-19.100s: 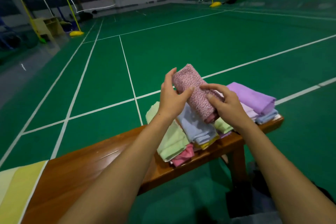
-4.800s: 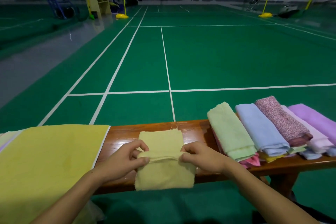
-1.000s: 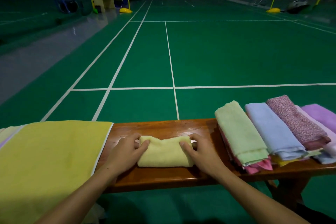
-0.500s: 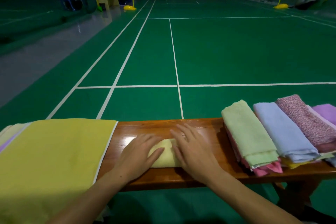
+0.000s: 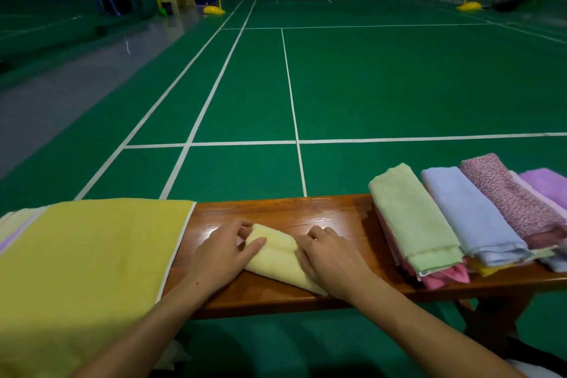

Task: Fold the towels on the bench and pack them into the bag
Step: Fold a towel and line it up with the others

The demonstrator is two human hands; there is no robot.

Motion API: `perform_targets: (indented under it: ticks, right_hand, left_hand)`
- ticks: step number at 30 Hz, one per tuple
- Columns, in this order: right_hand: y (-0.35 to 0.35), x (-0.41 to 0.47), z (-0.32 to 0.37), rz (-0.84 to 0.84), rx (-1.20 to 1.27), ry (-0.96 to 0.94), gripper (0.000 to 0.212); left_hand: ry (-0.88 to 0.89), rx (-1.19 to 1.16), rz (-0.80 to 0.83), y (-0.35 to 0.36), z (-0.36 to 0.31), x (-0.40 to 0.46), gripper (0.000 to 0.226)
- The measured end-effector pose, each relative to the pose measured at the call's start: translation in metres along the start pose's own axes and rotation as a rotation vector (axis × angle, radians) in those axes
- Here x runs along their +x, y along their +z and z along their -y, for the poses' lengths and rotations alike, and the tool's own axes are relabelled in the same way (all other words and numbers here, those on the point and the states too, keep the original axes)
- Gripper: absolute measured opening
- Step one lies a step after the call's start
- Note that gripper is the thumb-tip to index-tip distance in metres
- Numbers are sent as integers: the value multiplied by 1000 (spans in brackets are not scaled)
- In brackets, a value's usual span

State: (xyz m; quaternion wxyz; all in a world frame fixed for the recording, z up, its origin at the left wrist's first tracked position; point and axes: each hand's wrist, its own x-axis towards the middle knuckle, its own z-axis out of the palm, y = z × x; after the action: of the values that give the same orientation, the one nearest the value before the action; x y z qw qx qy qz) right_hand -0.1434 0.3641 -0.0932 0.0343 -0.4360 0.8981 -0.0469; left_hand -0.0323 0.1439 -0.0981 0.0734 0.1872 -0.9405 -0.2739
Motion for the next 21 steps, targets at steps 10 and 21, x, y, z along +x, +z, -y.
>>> perform_targets:
  ticks: [10,21]
  right_hand:
    - [5,-5,4,46,213,15,49]
    - [-1,0,-5,103,866,25,85]
  left_hand:
    - [-275,-452,202,-2,-6,9,34]
    - [-5,-708,123,-21,-27,11,37]
